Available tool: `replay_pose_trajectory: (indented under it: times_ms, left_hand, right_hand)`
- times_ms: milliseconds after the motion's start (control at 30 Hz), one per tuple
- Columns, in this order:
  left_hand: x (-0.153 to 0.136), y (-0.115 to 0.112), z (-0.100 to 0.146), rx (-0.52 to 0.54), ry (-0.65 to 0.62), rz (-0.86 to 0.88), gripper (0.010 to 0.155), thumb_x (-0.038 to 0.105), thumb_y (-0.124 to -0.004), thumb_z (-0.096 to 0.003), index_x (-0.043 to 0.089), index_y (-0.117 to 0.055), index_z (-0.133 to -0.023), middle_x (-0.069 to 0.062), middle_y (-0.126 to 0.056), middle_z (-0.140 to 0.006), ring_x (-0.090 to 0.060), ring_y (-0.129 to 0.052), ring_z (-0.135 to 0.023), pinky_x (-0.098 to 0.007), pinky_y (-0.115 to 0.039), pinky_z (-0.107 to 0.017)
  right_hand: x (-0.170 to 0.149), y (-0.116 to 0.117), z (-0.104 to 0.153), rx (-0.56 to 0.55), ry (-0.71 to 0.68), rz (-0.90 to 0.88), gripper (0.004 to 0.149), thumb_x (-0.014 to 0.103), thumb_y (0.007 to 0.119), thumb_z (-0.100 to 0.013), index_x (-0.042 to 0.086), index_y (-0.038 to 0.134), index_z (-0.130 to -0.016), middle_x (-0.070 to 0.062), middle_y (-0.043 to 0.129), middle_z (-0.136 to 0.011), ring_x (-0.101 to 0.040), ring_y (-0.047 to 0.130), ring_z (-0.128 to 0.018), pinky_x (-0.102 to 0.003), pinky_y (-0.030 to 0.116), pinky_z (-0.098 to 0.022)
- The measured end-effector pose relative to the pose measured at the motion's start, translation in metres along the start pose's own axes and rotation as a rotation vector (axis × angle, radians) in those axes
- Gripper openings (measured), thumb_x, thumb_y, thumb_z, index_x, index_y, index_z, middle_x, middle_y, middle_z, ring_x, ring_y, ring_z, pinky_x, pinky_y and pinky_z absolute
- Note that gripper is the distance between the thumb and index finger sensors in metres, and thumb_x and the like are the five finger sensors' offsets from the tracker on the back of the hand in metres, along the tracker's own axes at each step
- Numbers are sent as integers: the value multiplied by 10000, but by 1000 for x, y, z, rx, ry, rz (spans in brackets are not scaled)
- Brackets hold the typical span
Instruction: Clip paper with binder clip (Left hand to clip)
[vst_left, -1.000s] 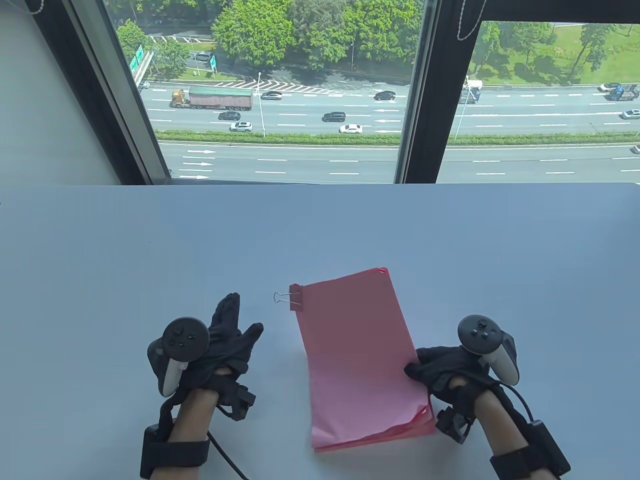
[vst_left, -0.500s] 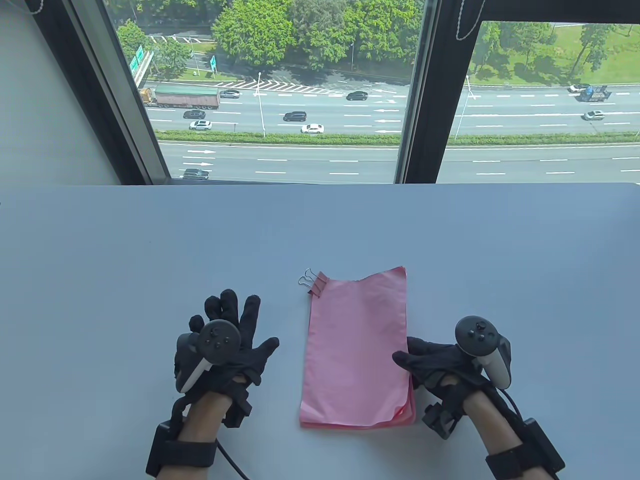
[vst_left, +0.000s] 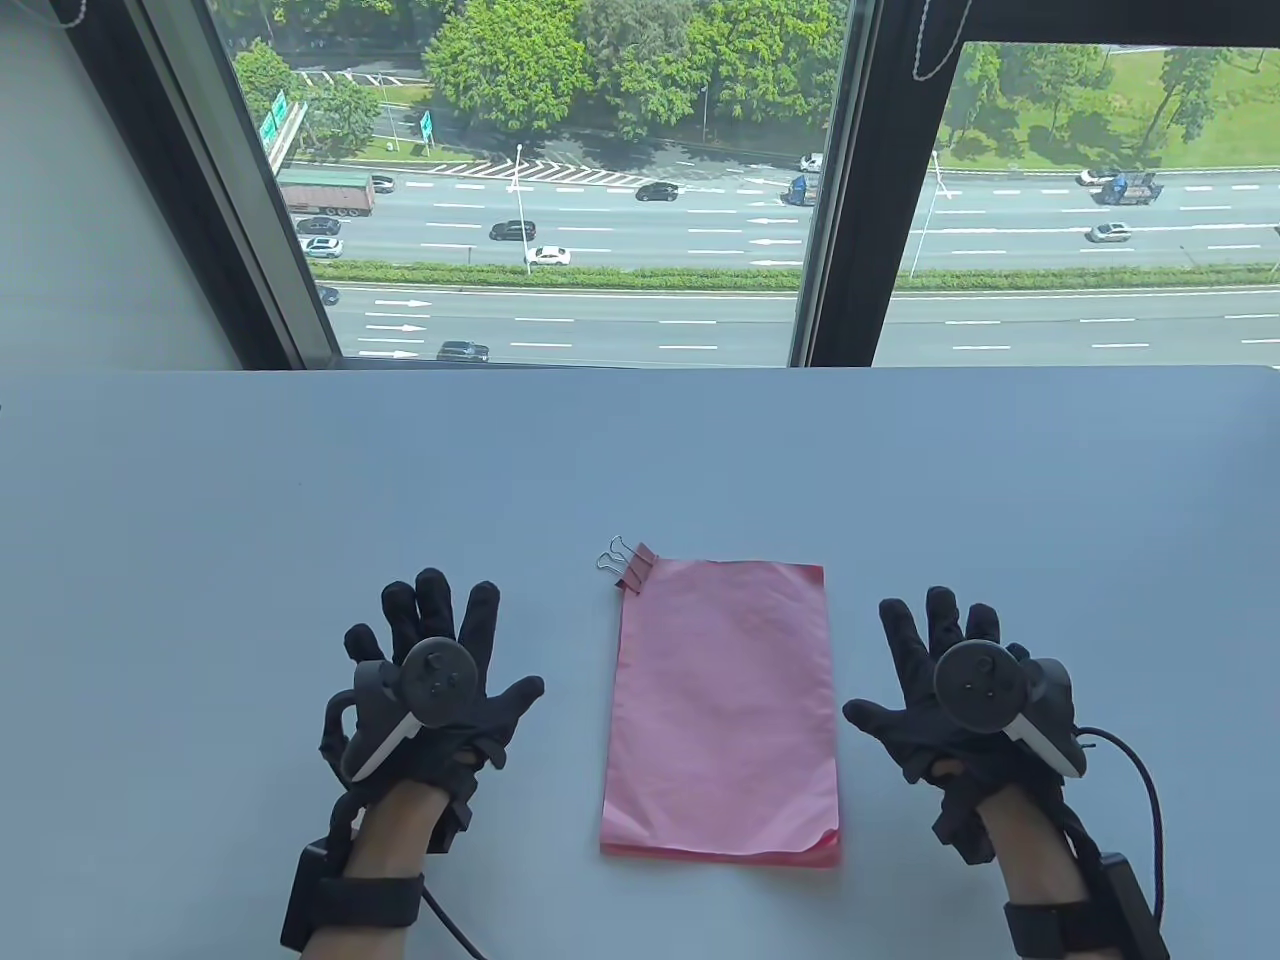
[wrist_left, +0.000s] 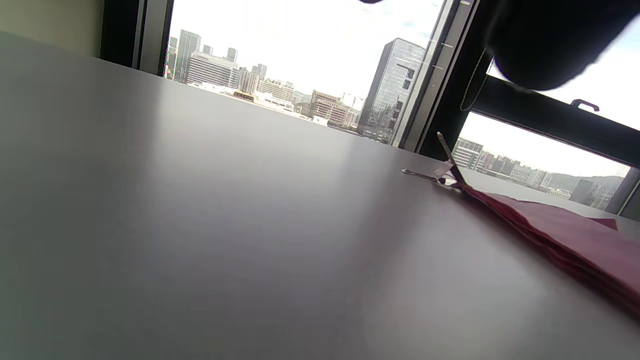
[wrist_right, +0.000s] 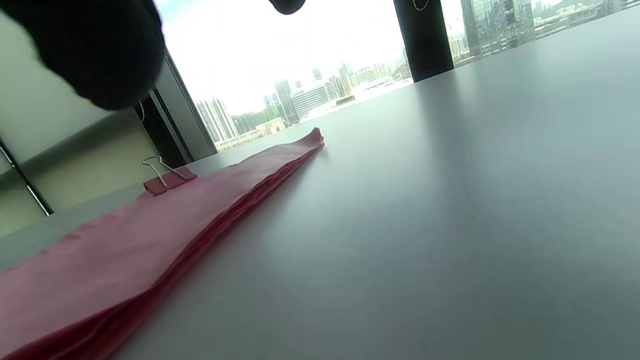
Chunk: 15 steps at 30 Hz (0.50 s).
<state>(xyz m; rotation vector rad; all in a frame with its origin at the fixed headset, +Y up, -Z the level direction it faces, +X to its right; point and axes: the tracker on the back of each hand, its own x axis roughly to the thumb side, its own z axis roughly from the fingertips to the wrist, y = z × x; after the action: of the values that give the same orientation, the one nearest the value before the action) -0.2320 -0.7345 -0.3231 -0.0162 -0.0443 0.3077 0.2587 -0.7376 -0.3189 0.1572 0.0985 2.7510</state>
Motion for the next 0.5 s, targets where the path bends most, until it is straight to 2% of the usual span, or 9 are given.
replay_pose_trajectory:
  times_ms: [67,133,267,367,500]
  left_hand:
    - [-3,3,1,46,-5,5,959,763,-733,-425,398,-258,-1174,-47,-34,-1208,-328,118,-1014,-608,104,-549]
    - [-6,5,2,59,-9,18,967,775,-732,-419,396,-272,-1180,-52,-55,-1217,-352,100,-1024,-625,86,-556]
    - [-12,2,2,-17,35,30,979,813,-709,-420,398,-270,-1190,-54,-52,-1222,-415,64,-1027,-677,21,-579]
    - [-15,1,1,-40,49,37,976,809,-710,-422,397,-274,-1191,-47,-50,-1222,-384,87,-1026,-664,40,-574]
    - [-14,0,1,-15,50,11,964,783,-718,-427,381,-285,-1188,-61,-73,-1222,-342,90,-1029,-630,64,-574]
  right_hand:
    - [-5,-1,0,11,19,-9,968,710,777,-424,279,276,-1132,-145,11,-1118,-528,-47,-914,-761,81,-541]
    - [-9,-2,0,-29,27,-33,972,715,775,-424,278,272,-1132,-146,13,-1118,-540,-44,-909,-764,84,-535]
    - [-17,0,-1,-13,57,-87,974,722,761,-428,280,251,-1130,-158,16,-1116,-563,-42,-895,-768,84,-525]
    - [-17,2,-2,9,60,-94,971,723,755,-432,280,242,-1128,-162,15,-1114,-564,-43,-891,-768,83,-522]
    - [-14,4,-2,29,53,-100,968,722,747,-435,281,235,-1128,-165,20,-1116,-558,-46,-893,-767,79,-521]
